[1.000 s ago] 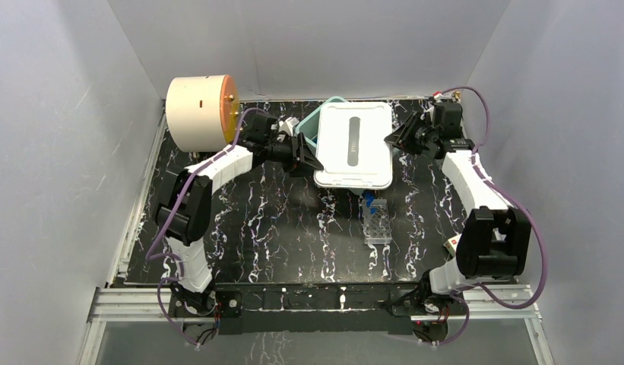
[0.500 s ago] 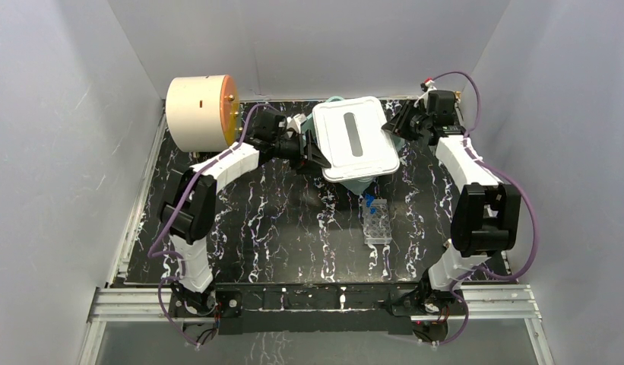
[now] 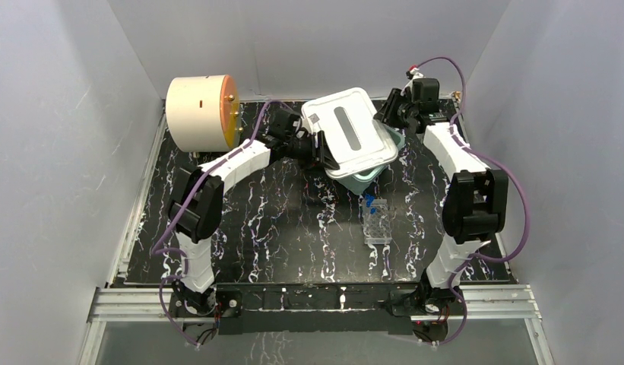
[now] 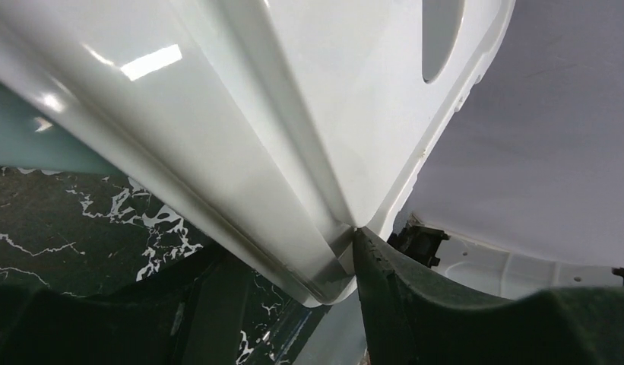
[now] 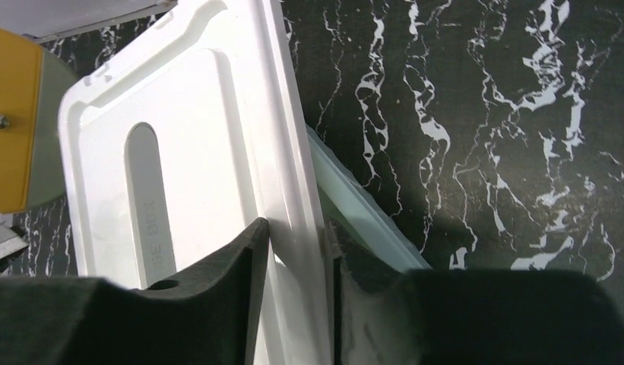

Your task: Organize the chemistry lab equipment

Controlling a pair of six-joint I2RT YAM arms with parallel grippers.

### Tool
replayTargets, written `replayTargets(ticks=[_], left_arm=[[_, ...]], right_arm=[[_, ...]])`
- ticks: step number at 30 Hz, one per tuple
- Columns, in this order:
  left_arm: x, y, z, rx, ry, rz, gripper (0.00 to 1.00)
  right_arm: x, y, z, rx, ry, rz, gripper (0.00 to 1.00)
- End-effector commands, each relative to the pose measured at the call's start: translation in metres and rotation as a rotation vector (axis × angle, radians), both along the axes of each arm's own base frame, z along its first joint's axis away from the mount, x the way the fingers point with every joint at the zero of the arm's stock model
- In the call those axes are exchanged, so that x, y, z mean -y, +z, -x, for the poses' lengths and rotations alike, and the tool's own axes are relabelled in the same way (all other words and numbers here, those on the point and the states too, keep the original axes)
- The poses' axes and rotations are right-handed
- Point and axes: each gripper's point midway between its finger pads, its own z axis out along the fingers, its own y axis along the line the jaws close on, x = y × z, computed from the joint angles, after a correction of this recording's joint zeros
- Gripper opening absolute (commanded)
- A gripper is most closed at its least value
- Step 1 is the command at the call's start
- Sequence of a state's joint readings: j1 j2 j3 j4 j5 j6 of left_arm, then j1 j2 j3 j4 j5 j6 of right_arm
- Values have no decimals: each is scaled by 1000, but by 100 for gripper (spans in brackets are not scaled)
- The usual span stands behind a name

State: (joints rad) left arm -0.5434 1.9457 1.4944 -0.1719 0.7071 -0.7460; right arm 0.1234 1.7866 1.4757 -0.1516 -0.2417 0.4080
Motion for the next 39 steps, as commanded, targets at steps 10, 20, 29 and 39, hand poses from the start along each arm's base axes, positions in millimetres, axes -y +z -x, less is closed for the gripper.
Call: replayTargets(ticks=[10,20,29,39], left_arm=[[-13,37,5,113,-18,-125,80],[-31,75,-20,226,89,-166,88],[-79,87,-85,292,218,-204,89],[-88,73,-171,400,272,-229,93]], right_arm=[[33,58,9,-9,-170,89,63],[47,58,98,-144,-269,38,67],[41,17,158,-266,-293,-63,66],[38,-7,146,-264,-349,-137,64]])
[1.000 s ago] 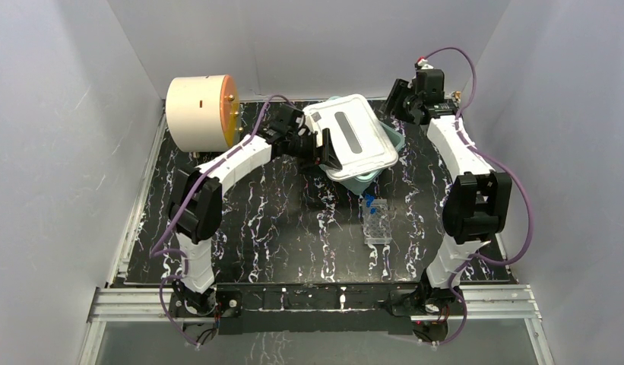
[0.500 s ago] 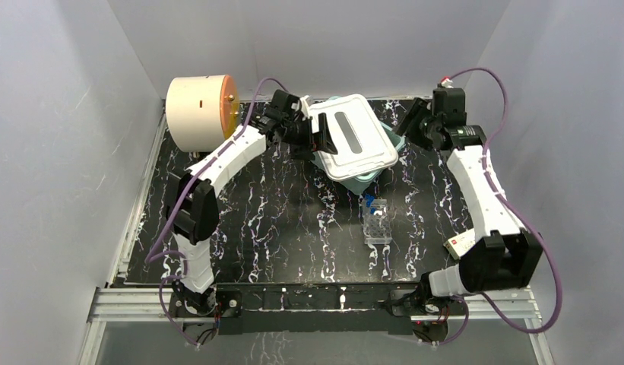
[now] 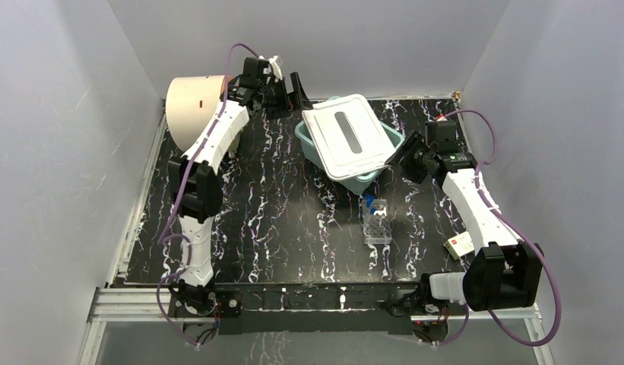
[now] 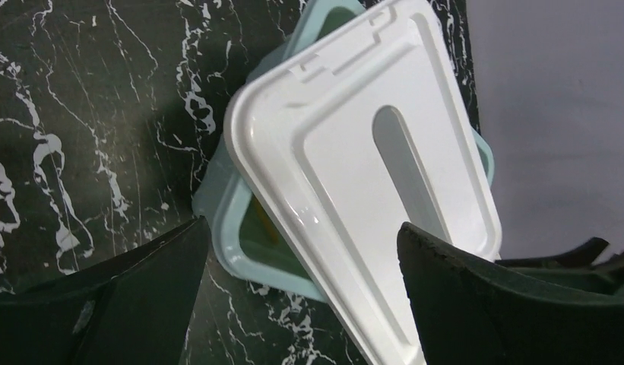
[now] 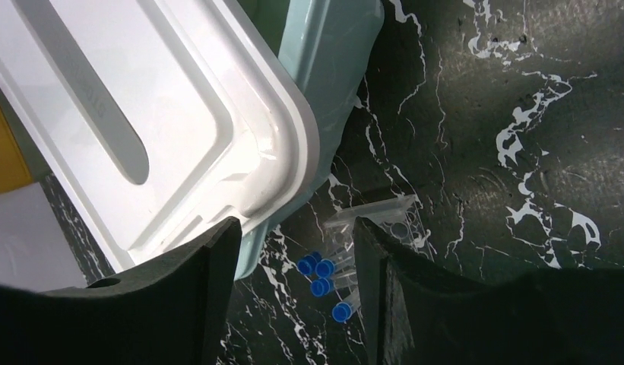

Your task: Organize the chemistry lab equipment

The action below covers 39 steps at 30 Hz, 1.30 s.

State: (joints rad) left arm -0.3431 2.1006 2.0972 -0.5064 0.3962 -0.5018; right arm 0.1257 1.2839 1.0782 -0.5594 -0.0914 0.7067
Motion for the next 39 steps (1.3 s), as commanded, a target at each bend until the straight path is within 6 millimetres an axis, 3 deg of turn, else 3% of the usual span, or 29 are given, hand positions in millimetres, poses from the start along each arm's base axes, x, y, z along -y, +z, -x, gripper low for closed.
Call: replayTargets(ticks=[1,7,11,15,24,31,35,39], left_arm=[[8,-9,-19,32,-30,-6,94],[17,2,-45,99,-30,68,98],[20,2,-49,113,-39,84,98],[17,1,-50,123,-34,67,98],[13,0,-47,132,-44,48,98],[22,-7,-46,150,-130,82,98],[26,-11,-40,131,-165,110,87],[24,-19,-35,110,-168,95,65]], right_arm=[[6,19,-29,125,-74,-5,63],[12,9,-41,116,-70,44,49],[13,-3,-45,71,-44,75,44],[29,-3,-56,91,-45,181,38],[54,4,-90,181,49,399,38],[53,4,-108,268,160,462,38],[49,4,-109,286,202,445,38],[44,6,-108,314,235,431,38]])
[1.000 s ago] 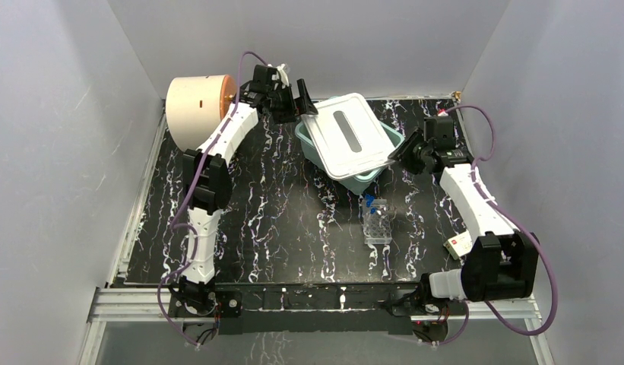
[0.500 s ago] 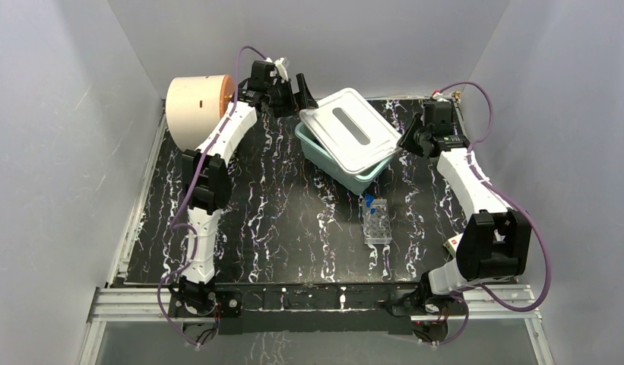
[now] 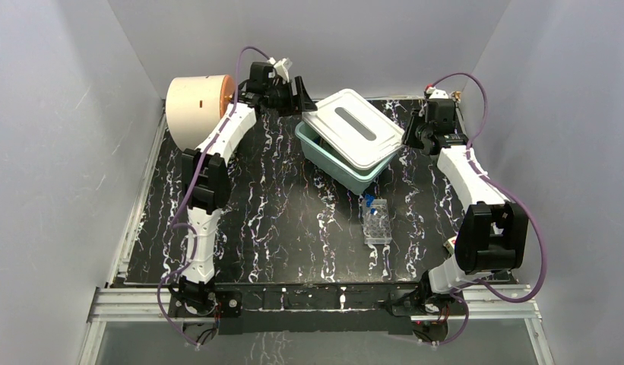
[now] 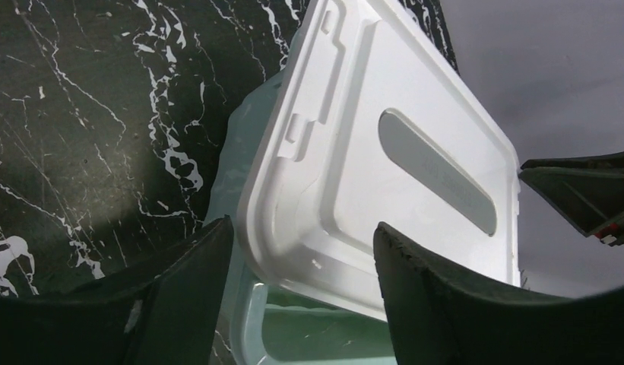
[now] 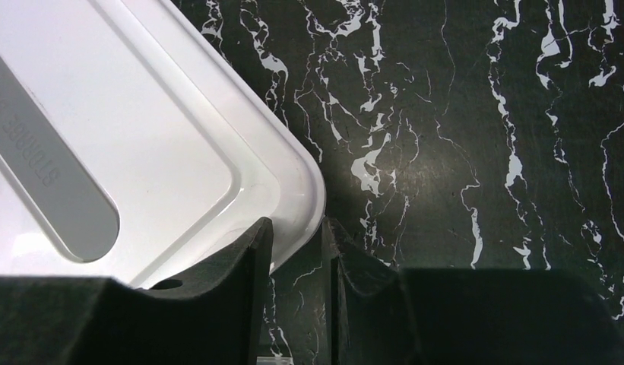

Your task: Organize the chemistry lab equipment

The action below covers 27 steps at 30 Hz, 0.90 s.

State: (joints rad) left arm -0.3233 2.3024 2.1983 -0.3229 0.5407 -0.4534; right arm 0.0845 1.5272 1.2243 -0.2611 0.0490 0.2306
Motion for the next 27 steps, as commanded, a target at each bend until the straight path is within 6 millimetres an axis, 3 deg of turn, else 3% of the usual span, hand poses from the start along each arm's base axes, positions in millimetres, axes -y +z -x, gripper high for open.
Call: replayTargets(ticks=[1,5,11,16,27], left_arm=[[-3,14,12,21,-37,4,61],[-12,3,14,8,-17,-61,48],[-29,-9,15,-42,51,-152,44],[-33,-14,31,-115,47,-175,43],[-25,7,71,-189,-32,-100,42]], right_arm=[[-9,-1,0,23,94,3,38],[-19,2,1,39,144,-25,38],[-22,10,1,71,172,-28,39],[-24,13,2,86,182,-32,40],[-22,8,2,55,169,-29,41]])
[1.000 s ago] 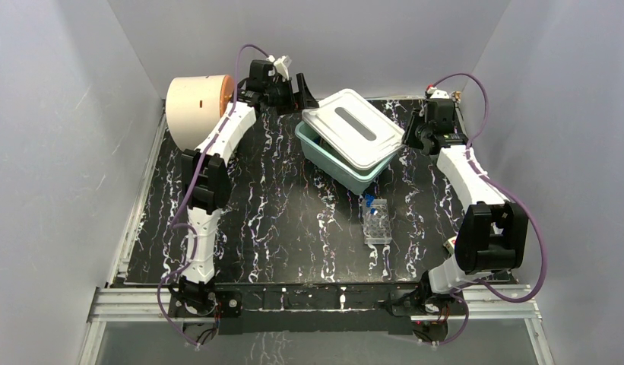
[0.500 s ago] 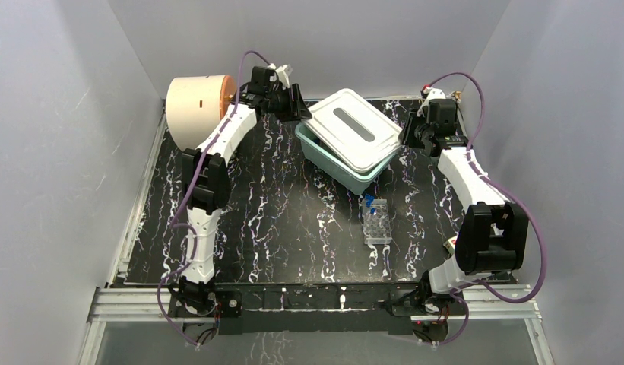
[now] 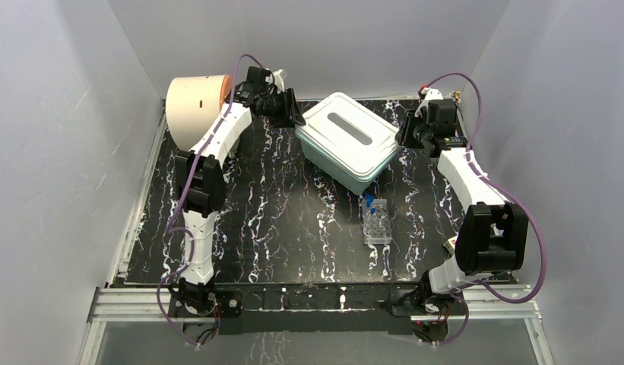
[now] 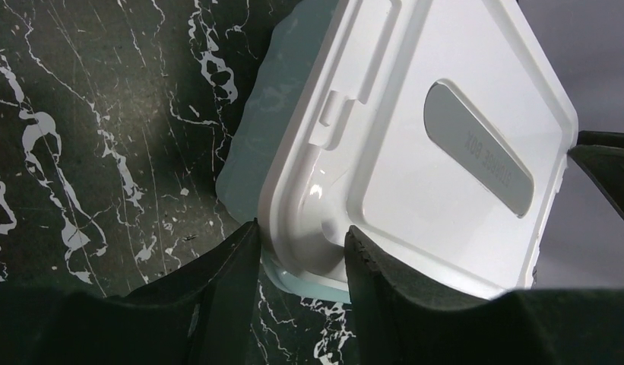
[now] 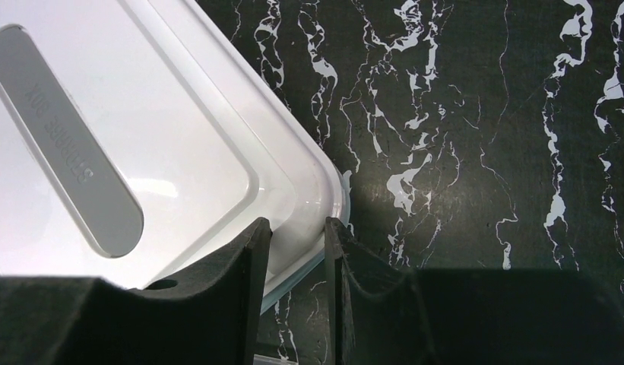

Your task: Organize the chemistry lab equipment

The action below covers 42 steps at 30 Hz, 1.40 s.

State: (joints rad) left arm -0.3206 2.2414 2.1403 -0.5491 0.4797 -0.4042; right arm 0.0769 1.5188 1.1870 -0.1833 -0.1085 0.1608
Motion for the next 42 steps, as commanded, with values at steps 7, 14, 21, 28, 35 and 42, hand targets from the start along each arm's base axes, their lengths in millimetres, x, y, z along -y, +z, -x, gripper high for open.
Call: replayTargets(ticks=[7,14,21,28,35,42], left_arm=[[0,29,48,-65,-64,41,42],[-4,22,59,-97,-68,18,53],[-7,23,59,-85,-65,-1,56],[-8,55,47,2,-44,2,64],[-12,79,42,80,-5,14,69],[-21,57,47,56,47,-20,67]], right_arm=[[1,6,5,-5,-11,4,41],[8,3,7,-30,-64,11,42],[12,7,12,-61,-110,-4,49],[8,47,17,-61,-148,-69,58],[-11,43,50,-128,-106,-193,65],[-19,18,77,-235,-143,-282,66]])
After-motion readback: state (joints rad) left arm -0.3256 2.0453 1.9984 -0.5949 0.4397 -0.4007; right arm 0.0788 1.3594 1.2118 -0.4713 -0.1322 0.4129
